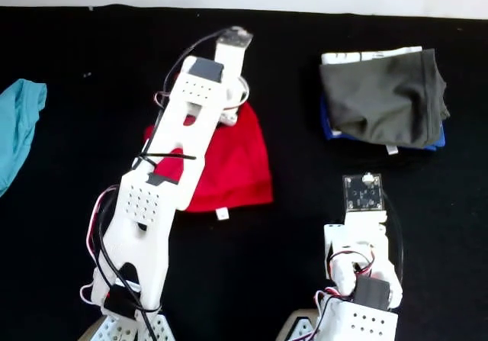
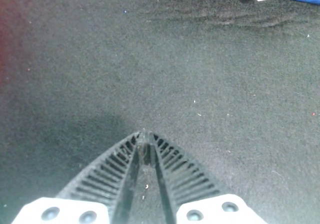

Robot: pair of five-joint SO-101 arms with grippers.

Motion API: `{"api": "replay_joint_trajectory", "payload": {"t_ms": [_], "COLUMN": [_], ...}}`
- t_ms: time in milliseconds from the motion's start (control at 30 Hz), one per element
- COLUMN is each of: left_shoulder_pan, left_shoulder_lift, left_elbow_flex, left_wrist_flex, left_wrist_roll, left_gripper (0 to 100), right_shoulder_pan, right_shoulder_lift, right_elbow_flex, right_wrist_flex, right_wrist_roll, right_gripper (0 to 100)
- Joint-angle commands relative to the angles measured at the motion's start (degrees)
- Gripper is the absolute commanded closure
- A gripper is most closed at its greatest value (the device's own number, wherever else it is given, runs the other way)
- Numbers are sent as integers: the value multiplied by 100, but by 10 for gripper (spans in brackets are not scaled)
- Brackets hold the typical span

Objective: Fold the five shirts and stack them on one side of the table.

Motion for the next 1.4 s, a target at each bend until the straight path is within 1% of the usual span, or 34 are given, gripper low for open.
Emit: {"api": "replay_joint_trajectory", "payload": {"t_ms": [0,100,200,267,400,500,700,767,867,933,967,1067,1200,1300,1367], "left_shoulder_pan": [-119,-180,-189,-154,31,251,558,673,725,664,558,189,-488,-927,-1121], "left_shoulder_lift": [-84,-66,-31,-31,-31,-22,-22,-22,-75,-119,-171,-321,-356,-92,163], "left_elbow_flex": [-629,-1385,-1824,-1736,-1323,-1033,-479,-497,-505,-602,-725,-1121,-1473,-1332,-1297], "left_wrist_flex": [-202,343,791,870,897,826,-352,-484,-457,-422,-237,422,1398,1600,1582], "left_wrist_roll": [18,334,360,360,369,369,378,378,378,378,378,378,352,352,352], "left_gripper": [986,976,905,872,881,882,883,883,881,881,881,881,881,896,945], "right_shoulder_pan": [40,40,40,40,40,40,40,40,40,40,40,40,40,40,40], "right_shoulder_lift": [-40,-40,-40,-40,-40,-40,-40,-40,-40,-40,-40,-40,-40,-40,-40], "right_elbow_flex": [769,769,769,769,769,769,769,769,769,769,769,769,769,769,769], "right_wrist_flex": [22,22,13,13,13,13,13,13,13,13,13,13,13,4,4], "right_wrist_roll": [53,53,53,53,53,53,53,53,44,44,44,44,44,44,44], "right_gripper": [991,991,991,991,991,991,991,991,991,991,991,991,991,991,991]}}
